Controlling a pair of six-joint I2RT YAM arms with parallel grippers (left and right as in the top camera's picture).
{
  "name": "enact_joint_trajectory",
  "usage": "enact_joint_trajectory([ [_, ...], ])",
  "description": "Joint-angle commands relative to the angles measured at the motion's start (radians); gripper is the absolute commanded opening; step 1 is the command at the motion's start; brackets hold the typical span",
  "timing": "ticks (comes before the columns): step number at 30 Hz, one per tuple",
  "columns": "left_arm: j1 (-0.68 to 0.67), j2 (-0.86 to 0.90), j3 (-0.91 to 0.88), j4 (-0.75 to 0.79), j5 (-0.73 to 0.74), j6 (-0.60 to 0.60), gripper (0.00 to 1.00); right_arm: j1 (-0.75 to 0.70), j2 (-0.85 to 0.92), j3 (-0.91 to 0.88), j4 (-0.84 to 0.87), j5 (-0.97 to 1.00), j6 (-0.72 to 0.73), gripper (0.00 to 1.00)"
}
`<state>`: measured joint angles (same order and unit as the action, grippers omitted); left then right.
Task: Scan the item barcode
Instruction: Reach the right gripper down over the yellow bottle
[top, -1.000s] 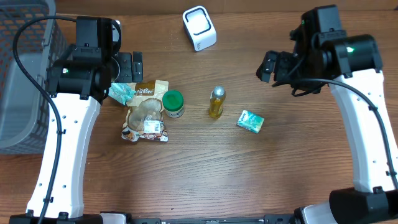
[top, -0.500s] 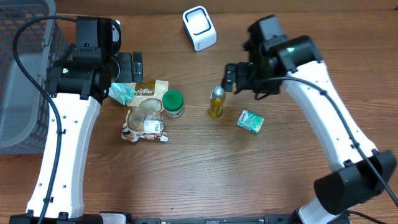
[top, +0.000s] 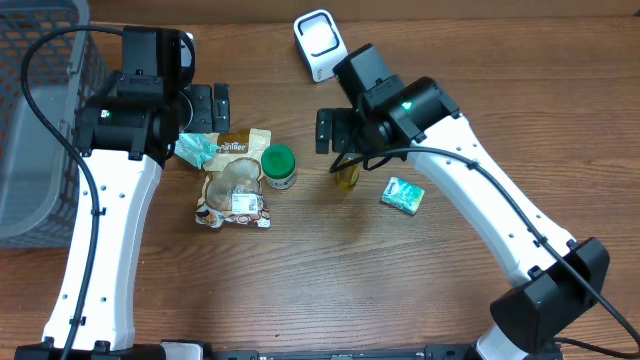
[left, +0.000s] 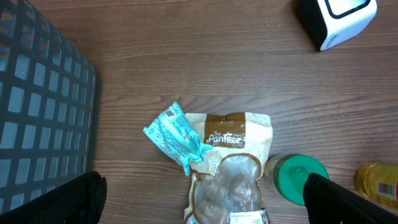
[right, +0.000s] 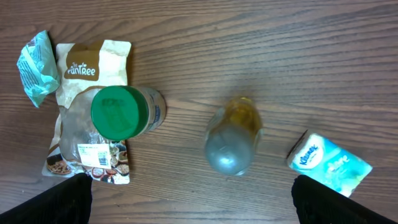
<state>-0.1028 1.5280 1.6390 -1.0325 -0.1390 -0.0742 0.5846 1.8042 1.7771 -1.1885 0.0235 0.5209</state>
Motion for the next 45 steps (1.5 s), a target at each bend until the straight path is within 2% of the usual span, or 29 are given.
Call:
enact_joint_trajectory([
  [1,0.004,0.005,0.012,0.000,-0.009,0.015,1.00,0.000,0.007,-0.007,0.008,0.055,0.034,1.00],
  [17,0.004,0.005,0.012,0.000,-0.009,0.015,1.00,-0.006,0.017,-0.137,0.127,0.055,0.034,1.00],
  [29,0.004,0.005,0.012,0.000,-0.009,0.015,0.99,-0.021,0.021,-0.138,0.130,0.055,0.022,1.00],
  [31,0.004,0.005,0.012,0.000,-0.009,0.015,0.99,-0.021,0.021,-0.138,0.117,0.055,0.023,0.94],
  [36,0.004,0.005,0.012,0.000,-0.009,0.015,0.99,-0.021,0.022,-0.154,0.115,0.055,0.086,0.92],
  [45,0.004,0.005,0.012,0.000,-0.009,0.015,1.00,-0.023,0.023,-0.261,0.236,0.055,0.086,0.86],
])
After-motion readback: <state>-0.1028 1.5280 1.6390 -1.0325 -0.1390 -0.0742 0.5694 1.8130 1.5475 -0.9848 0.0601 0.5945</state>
